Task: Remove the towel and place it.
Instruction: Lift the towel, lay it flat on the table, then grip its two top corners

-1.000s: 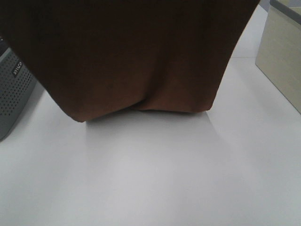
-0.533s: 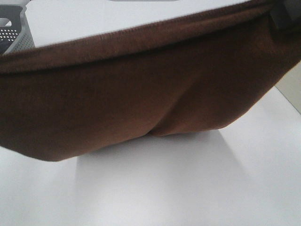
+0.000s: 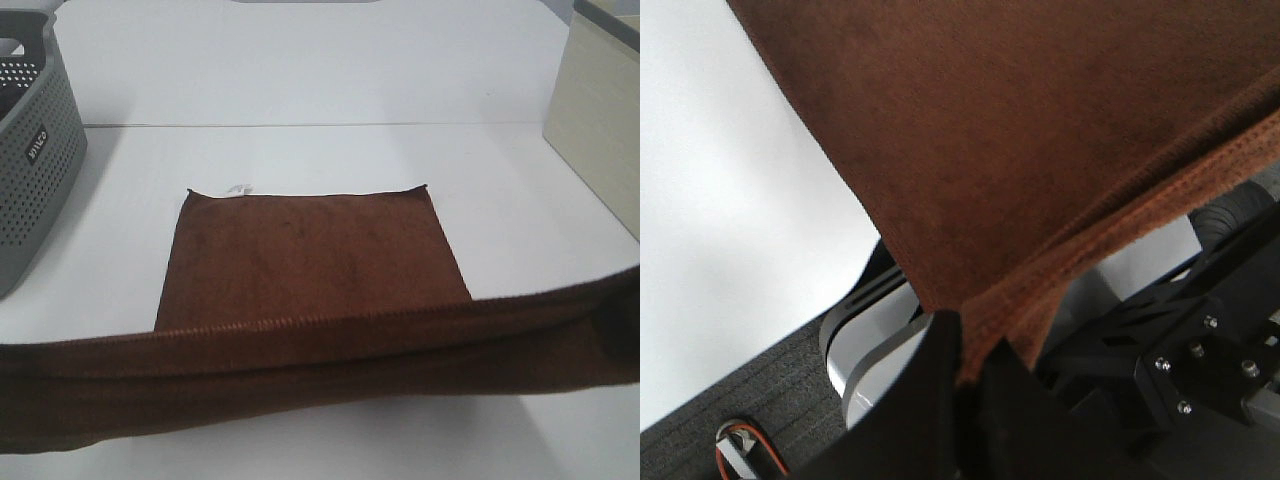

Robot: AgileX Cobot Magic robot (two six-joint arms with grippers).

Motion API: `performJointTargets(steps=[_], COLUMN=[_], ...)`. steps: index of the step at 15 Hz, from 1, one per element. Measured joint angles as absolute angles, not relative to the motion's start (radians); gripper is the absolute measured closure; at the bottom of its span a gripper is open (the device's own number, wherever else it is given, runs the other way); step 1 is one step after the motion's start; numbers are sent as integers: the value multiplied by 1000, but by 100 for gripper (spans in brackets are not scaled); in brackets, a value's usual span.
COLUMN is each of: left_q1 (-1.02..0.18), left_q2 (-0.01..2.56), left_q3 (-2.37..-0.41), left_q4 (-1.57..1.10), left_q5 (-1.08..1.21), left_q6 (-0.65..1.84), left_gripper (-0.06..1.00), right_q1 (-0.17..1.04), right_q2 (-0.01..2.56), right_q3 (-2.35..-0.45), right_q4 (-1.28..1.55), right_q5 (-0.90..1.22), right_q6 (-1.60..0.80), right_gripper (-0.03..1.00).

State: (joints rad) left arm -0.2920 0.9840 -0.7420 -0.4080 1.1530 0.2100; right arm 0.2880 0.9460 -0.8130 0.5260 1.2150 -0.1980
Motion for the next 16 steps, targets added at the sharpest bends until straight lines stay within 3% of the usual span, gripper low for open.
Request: performJointTargets(steps=[7,16], left_q1=[-307,-655], left_q2=[1122,1420], left_q3=[-682,-707], left_q4=[-443,-364], left_q5=[1174,1135], left_q6=[254,17], left_gripper=[94,94], right_q1=[285,277], right_q2=[1108,1415], right_q3=[-682,-664], right_q4=[516,461], right_q5=[1207,1149], right_q6=[-208,-288], right_gripper=[96,96])
